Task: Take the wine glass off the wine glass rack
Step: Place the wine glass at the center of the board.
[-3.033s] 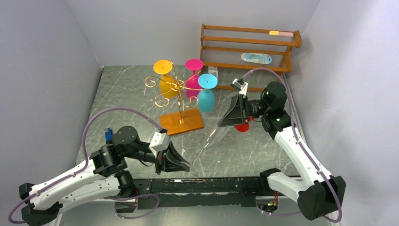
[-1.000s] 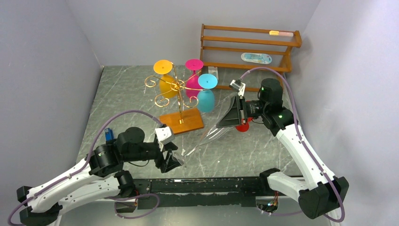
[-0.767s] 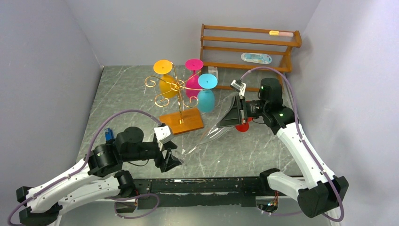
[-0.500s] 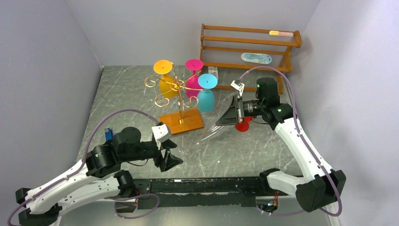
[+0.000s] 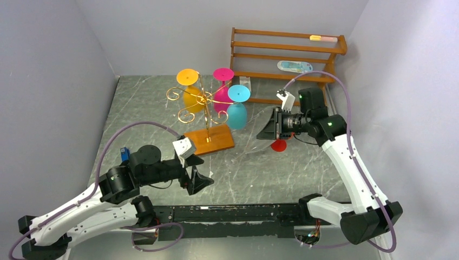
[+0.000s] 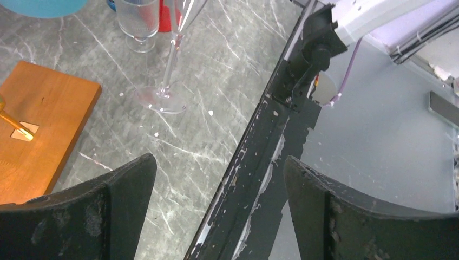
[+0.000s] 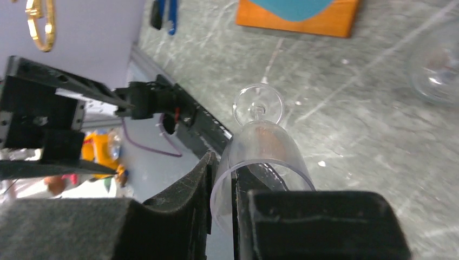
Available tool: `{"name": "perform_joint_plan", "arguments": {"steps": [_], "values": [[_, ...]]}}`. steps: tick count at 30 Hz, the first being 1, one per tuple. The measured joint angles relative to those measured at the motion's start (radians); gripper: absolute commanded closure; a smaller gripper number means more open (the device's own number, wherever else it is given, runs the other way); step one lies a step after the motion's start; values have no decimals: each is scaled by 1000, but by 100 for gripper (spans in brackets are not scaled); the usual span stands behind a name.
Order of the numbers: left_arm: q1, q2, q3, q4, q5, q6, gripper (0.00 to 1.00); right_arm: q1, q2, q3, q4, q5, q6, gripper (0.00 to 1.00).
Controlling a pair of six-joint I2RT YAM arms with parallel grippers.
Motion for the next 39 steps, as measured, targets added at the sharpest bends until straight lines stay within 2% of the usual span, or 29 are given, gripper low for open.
{"name": "perform_joint_plan", "arguments": {"steps": [10, 15, 20, 27, 39], "values": [[1, 31, 0, 65, -78, -77, 4, 0, -45, 19, -145, 354, -30, 100], [1, 43, 0, 74, -116, -100, 4, 0, -51, 19, -174, 536, -29, 100], [1, 42, 0, 73, -141, -111, 4, 0, -64, 17, -179, 655, -25, 100], [1, 9, 0, 72, -195, -138, 4, 0, -66, -24, -169, 773, -8, 100], [1, -20, 15, 69, -232, -171, 3, 0, -37, -92, -128, 852, -5, 100]]}}
